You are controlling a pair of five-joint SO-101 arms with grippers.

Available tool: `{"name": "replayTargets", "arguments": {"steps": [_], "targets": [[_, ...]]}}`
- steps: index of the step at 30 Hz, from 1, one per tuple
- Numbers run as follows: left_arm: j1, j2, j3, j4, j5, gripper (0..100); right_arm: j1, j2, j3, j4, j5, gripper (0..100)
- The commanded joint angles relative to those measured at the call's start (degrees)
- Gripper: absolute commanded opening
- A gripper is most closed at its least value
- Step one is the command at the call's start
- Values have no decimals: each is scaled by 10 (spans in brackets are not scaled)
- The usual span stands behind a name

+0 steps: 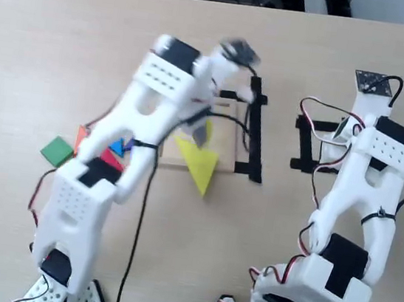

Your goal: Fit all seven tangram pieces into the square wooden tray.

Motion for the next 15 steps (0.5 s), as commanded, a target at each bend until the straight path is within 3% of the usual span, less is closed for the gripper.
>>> {"name": "replayTargets", "arguments": {"steps": [1, 9, 13, 15], "targets": [[-61, -115, -13, 7, 33, 275, -25, -57, -7, -2, -1, 217], [-236, -326, 97, 5, 48, 275, -182, -189, -40, 76, 4, 217], [-340, -360, 207, -10, 50, 275, -266, -181, -59, 111, 11, 218], [-381, -361, 270, -37, 48, 275, -306, -158, -72, 127, 56, 219]]}}
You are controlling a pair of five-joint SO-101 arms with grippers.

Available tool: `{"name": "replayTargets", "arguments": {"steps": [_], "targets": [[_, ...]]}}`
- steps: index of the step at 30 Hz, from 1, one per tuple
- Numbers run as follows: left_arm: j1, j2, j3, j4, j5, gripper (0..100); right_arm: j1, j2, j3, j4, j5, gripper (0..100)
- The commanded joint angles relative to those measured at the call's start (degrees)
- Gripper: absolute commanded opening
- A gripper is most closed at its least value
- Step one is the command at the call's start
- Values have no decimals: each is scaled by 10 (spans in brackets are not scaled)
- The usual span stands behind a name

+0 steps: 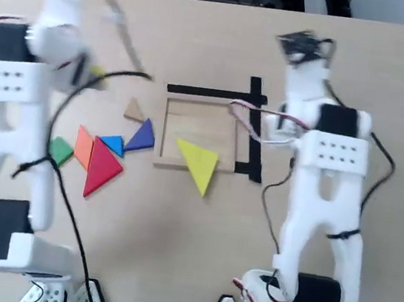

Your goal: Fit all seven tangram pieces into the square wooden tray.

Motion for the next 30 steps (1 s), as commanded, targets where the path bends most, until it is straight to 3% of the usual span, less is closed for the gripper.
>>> {"name": "replayTargets", "arguments": {"steps": [1, 7, 13, 17, 28, 30], "targets": [[-77, -25, 104, -47, -4, 275, -78, 18, -51, 30, 65, 219], [-155, -26, 276, -152, -8, 275, -154, 91, -80, 41, 108, 219], [-245, -26, 461, -308, -37, 275, -254, 107, -75, 72, 115, 219], [-272, -26, 548, -378, -42, 275, -265, 112, -51, 48, 115, 219], [-275, -26, 588, -403, -7, 275, -280, 113, 159, -119, 95, 213], [-274, -26, 588, -403, -7, 275, -280, 109, 174, -127, 95, 166]]}}
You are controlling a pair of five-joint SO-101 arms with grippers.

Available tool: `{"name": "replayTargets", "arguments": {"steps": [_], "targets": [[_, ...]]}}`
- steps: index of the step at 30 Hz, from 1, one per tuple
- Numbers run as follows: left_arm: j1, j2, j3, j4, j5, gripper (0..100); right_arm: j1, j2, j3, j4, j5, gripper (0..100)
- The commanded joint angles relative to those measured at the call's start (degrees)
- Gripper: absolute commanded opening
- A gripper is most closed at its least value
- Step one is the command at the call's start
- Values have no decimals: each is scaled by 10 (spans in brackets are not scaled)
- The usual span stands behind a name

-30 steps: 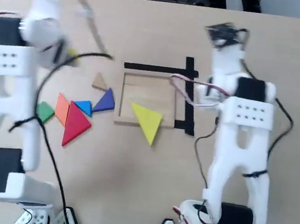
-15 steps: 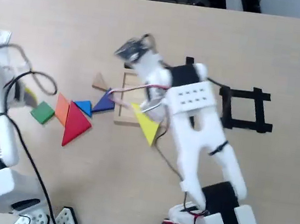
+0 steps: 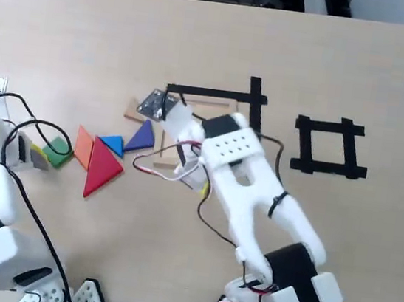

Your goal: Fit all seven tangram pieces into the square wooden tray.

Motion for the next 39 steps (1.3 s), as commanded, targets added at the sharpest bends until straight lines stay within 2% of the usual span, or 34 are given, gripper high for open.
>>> {"name": "replayTargets", "arguments": {"steps": [1, 3, 4, 8, 14, 18, 25, 34, 39], "targets": [[-7, -24, -2, -6, 12, 275, -8, -8, 11, -24, -8, 122], [-7, -24, -2, -6, 23, 275, -9, -8, 7, -25, -8, 21], [-7, -24, 0, -5, 27, 275, -9, -8, 3, -25, -8, 9], [-3, -24, 21, -8, 41, 275, -19, -3, 1, -40, -7, 10], [-7, -24, 65, -64, 61, 275, -54, 23, 1, -48, -7, 11], [-7, -24, 71, -71, 73, 275, -49, 89, -5, -74, -8, 11], [-7, -24, 71, -71, 73, 275, -46, 141, -39, -53, -7, 11], [-7, -24, 72, -71, 73, 274, 34, 142, -39, -53, 12, 11], [-7, -24, 72, -71, 73, 274, 45, 142, -43, -53, 27, 11]]}}
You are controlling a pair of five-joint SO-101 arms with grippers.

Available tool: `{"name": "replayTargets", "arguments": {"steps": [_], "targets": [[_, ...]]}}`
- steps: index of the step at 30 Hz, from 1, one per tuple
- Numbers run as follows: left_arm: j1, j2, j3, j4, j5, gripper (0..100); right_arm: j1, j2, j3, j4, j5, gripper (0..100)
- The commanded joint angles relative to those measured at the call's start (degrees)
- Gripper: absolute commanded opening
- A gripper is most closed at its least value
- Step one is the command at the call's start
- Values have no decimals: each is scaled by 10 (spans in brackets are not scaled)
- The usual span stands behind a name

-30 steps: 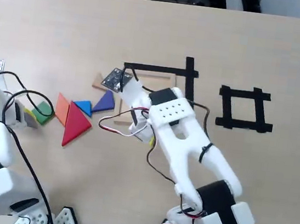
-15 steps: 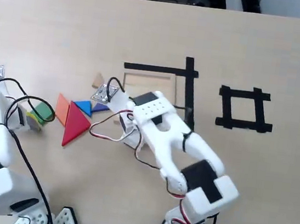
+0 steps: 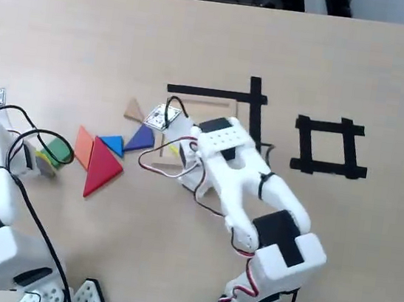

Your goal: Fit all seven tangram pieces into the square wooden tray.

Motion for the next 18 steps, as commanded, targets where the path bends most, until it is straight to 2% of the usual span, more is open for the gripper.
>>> {"name": "replayTargets", "arguments": {"steps": [1, 11, 18], "targets": [[-7, -24, -1, -4, 6, 274, 18, 0, -37, 4, 7, 11], [-7, -24, -1, -4, 6, 274, 67, 5, -100, 5, 8, 11], [-7, -24, -1, -4, 6, 274, 68, 5, -102, 5, 8, 11]]}}
